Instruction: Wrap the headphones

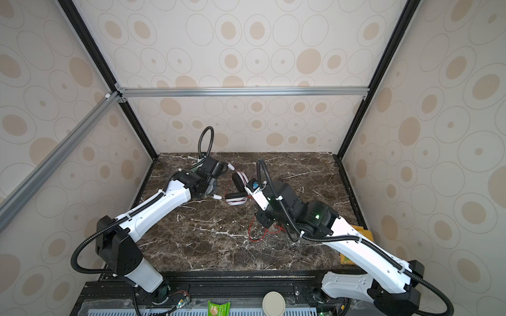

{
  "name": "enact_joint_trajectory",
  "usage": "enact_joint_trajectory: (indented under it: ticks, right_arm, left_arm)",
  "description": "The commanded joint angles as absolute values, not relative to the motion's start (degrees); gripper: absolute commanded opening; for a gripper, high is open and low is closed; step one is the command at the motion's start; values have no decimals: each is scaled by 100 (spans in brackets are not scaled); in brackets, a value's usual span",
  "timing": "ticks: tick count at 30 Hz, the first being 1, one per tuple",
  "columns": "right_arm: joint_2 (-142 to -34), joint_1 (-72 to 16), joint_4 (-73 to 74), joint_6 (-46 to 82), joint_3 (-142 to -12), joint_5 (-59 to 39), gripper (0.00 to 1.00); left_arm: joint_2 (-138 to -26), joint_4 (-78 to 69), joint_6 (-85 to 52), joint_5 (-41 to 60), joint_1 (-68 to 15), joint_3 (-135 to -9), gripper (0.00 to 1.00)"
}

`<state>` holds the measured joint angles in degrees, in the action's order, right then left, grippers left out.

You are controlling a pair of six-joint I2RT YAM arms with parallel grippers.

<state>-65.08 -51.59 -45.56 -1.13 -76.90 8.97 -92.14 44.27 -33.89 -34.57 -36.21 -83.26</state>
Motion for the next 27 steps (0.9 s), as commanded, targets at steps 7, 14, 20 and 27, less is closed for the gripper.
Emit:
enact_joint_trajectory:
  ticks: [7, 14, 20, 27]
  right_arm:
    - [-7180, -3935, -3852, -157, -7615, -467, 0]
    - [-7787, -3310, -3351, -1, -7480, -972, 0]
    - [-8116, -2866, -3024, 155, -7348, -1400, 0]
    - [-8288, -2550, -2623, 491, -7071, -1751, 0]
  left_arm:
    - [-8370, 3981, -2873, -3025, -4256, -7515, 0]
    - [-7737, 3546, -2751, -2354, -4420, -6882, 0]
    - [-7140, 3222, -2615, -1454, -4415, -6689, 0]
    - [-6882, 3286, -2639, -1163, -4399, -6875, 0]
